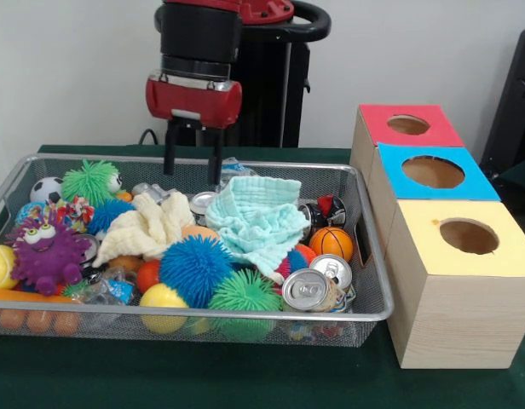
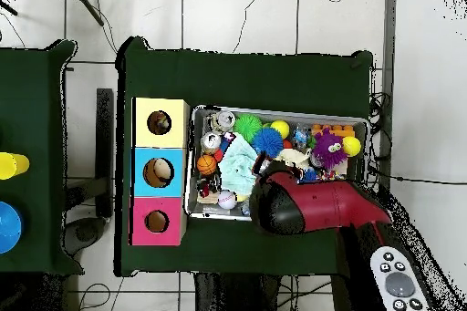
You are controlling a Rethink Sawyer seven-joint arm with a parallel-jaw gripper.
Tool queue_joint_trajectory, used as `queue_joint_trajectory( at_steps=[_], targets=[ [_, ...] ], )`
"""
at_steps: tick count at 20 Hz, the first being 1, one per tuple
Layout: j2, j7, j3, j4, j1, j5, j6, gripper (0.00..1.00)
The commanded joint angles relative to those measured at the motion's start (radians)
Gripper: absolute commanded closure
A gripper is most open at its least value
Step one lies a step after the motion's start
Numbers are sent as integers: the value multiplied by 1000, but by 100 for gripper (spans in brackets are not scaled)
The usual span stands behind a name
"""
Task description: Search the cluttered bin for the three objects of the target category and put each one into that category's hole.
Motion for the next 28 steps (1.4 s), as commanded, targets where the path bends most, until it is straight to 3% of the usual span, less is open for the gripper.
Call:
queue_joint_trajectory(
  at_steps=[1, 8, 12, 17, 26, 28],
  targets=[
    [73, -235, 171, 49, -67, -102, 37, 0],
    [68, -319, 252, 14, -160, -177, 61, 0],
    [20, -365, 283, -16, -200, -246, 67, 0],
    [-36, -422, 342, -15, -245, -264, 118, 0],
    [-63, -411, 350, -14, -245, -307, 114, 0],
    [-76, -351, 308, 3, -204, -347, 76, 0]
  ],
)
